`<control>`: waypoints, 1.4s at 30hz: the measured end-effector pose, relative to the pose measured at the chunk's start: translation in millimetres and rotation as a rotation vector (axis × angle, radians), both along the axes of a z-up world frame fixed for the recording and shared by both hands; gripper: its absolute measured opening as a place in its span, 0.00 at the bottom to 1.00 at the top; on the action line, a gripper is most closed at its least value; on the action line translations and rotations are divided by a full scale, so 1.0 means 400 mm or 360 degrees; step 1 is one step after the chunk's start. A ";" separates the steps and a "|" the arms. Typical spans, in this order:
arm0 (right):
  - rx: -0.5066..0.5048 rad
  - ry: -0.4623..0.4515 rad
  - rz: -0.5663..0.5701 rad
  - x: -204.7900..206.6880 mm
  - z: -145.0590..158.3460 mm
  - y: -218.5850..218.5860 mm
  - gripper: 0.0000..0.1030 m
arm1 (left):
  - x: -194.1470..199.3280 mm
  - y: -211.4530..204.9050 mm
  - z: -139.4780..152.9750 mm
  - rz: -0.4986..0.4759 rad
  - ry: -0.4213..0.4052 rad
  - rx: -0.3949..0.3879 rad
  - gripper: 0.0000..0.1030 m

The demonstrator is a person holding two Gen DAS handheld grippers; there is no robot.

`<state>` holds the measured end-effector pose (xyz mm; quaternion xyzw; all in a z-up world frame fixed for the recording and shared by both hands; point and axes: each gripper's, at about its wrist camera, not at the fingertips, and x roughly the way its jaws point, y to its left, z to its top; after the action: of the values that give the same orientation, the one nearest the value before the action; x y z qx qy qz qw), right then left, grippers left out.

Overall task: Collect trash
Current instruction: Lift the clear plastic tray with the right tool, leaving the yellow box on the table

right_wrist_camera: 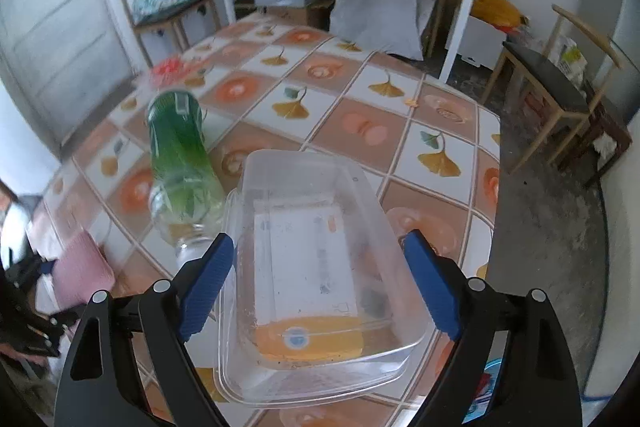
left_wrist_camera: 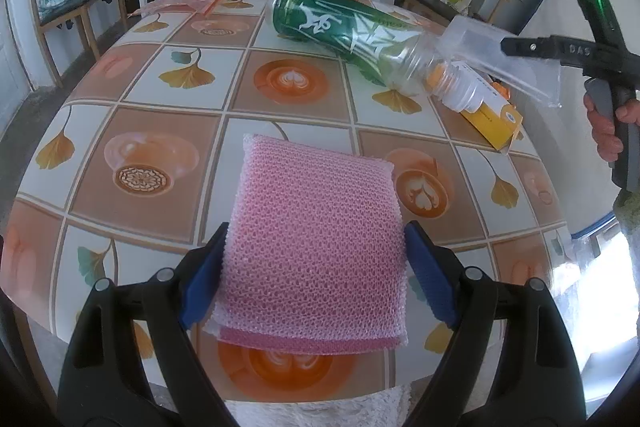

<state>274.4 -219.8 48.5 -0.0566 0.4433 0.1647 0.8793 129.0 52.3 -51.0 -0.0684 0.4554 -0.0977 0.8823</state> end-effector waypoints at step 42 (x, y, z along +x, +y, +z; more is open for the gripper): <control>0.0161 0.0137 0.0014 -0.371 -0.192 0.103 0.85 | -0.073 0.017 0.060 0.0121 -0.0014 0.0099 0.75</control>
<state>125.8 -178.7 -28.2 -0.0068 0.4716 0.1931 0.8604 99.7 59.0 -27.2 -0.0577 0.4513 -0.0500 0.8891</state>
